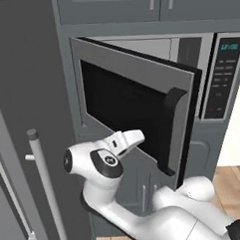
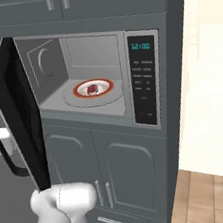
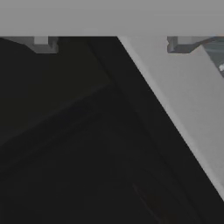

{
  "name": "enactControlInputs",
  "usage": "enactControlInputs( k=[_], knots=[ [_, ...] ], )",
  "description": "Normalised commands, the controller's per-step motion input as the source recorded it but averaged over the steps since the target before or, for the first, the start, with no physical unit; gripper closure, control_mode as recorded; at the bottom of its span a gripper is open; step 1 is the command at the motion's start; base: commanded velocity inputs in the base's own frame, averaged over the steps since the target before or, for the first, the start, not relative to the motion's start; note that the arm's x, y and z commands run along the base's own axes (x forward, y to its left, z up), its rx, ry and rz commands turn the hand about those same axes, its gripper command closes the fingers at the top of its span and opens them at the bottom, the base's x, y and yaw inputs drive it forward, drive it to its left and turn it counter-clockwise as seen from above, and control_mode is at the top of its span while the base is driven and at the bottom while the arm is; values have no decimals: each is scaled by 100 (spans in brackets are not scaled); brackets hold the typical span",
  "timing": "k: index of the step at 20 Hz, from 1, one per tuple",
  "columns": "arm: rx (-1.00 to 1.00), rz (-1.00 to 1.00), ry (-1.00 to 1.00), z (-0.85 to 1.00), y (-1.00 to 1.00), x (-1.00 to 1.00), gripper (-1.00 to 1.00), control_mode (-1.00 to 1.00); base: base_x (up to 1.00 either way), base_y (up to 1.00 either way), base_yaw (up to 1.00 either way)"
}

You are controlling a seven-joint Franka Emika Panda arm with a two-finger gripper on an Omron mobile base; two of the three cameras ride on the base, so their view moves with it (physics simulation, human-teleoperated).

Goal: Transport the steak from the fridge to the microwave and turn on the microwave.

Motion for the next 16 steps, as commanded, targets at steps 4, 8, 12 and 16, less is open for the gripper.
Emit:
enactControlInputs(
  k=[4,8,12,16],
  knots=[
    [15,14,11,2,-59,40,-100,-100,0,0,0],
    [16,13,6,4,-59,35,-100,-100,0,0,0],
    [18,13,1,11,-64,38,-100,-100,0,0,0],
    [18,13,0,15,-62,45,-100,-100,0,0,0]
  ],
)
